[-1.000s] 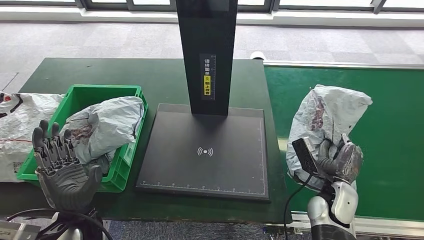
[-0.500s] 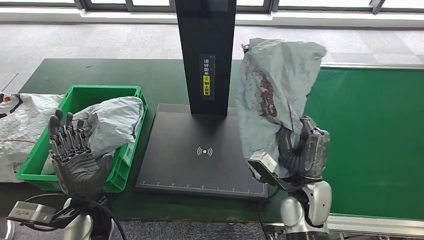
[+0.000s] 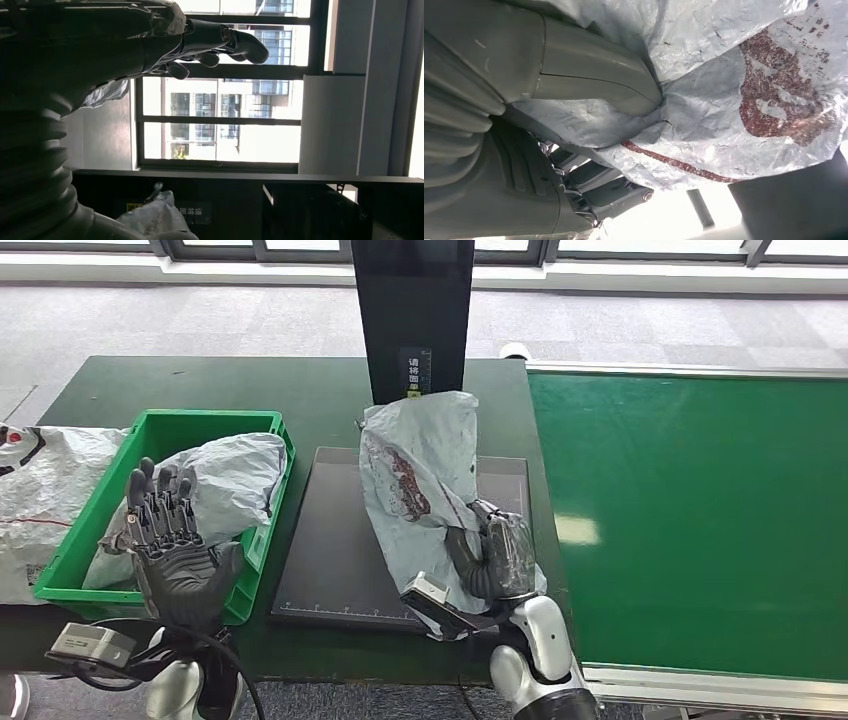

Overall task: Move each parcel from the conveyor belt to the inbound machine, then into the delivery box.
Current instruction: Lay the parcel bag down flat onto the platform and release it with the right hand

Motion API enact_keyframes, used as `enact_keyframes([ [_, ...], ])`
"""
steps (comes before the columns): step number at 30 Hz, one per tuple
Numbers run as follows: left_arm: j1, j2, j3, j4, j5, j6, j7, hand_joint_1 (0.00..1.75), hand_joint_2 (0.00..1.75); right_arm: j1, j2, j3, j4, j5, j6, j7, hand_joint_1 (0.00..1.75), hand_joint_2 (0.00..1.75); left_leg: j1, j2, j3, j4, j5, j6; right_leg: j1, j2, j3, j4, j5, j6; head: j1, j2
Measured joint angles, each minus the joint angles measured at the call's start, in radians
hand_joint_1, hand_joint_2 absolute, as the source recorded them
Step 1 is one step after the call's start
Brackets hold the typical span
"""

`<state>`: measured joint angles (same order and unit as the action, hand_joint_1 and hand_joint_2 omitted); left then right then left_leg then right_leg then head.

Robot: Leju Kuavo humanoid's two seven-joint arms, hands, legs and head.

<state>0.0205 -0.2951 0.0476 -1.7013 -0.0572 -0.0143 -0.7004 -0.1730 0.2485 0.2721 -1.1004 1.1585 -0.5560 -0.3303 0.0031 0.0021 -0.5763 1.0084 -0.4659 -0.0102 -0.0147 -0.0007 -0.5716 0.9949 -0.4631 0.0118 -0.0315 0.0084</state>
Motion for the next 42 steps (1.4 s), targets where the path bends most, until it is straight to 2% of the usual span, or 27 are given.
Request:
enact_keyframes([
  [12,-0.005,0.011,-0.002,0.022,-0.004,0.010,0.000,0.00,1.75,-0.060,-0.001,0.019,0.201,-0.047,0.119,0.031,1.73,1.75,0.000,0.000,0.000,0.000,0.000,0.000,0.000,0.000,0.000,0.000,0.000,0.000,0.000,0.000],
  [16,-0.005,0.014,-0.002,0.025,-0.004,0.010,0.000,0.00,1.75,-0.069,-0.001,0.019,0.233,-0.046,0.123,0.037,0.04,1.75,0.000,0.000,0.000,0.000,0.000,0.000,0.000,0.000,0.000,0.000,0.000,0.000,0.000,0.000],
  [17,-0.005,0.015,-0.003,0.025,-0.004,0.011,0.000,0.00,1.75,-0.072,-0.001,0.019,0.241,-0.044,0.122,0.039,0.00,1.75,0.000,0.000,0.000,0.000,0.000,0.000,0.000,0.000,0.000,0.000,0.000,0.000,0.000,0.000],
  [27,-0.010,0.021,-0.014,0.025,-0.007,0.022,0.000,0.00,1.75,-0.099,-0.001,0.019,0.283,-0.041,0.104,0.051,0.00,1.75,0.000,0.000,0.000,0.000,0.000,0.000,0.000,0.000,0.000,0.000,0.000,0.000,0.000,0.000],
  [35,-0.019,0.022,-0.019,0.024,-0.008,0.027,0.000,0.00,1.75,-0.078,-0.004,0.019,0.204,-0.065,-0.054,0.002,0.00,1.75,0.000,0.000,0.000,0.000,0.000,0.000,0.000,0.001,-0.001,0.000,0.000,0.000,0.000,0.000],
  [37,-0.019,0.022,-0.020,0.024,-0.009,0.031,0.000,0.00,1.75,-0.058,-0.004,0.016,0.163,-0.087,-0.083,-0.048,0.00,1.75,0.000,0.000,0.000,0.000,0.000,0.000,0.000,0.000,-0.001,0.000,0.000,0.000,0.000,0.000],
  [40,-0.017,0.022,-0.020,0.026,-0.011,0.038,0.000,0.00,1.75,0.001,0.014,-0.021,0.034,-0.141,-0.135,-0.252,0.00,1.75,0.000,-0.001,0.000,0.000,0.000,0.000,0.000,0.000,-0.001,0.000,0.000,0.000,0.000,0.000],
  [42,-0.017,0.022,-0.021,0.029,-0.016,0.046,0.000,0.00,1.75,0.036,0.033,-0.052,-0.057,-0.163,-0.144,-0.343,0.00,1.75,0.000,0.000,0.000,0.000,0.000,-0.001,0.000,0.000,-0.001,0.000,0.000,0.000,0.000,0.000],
])
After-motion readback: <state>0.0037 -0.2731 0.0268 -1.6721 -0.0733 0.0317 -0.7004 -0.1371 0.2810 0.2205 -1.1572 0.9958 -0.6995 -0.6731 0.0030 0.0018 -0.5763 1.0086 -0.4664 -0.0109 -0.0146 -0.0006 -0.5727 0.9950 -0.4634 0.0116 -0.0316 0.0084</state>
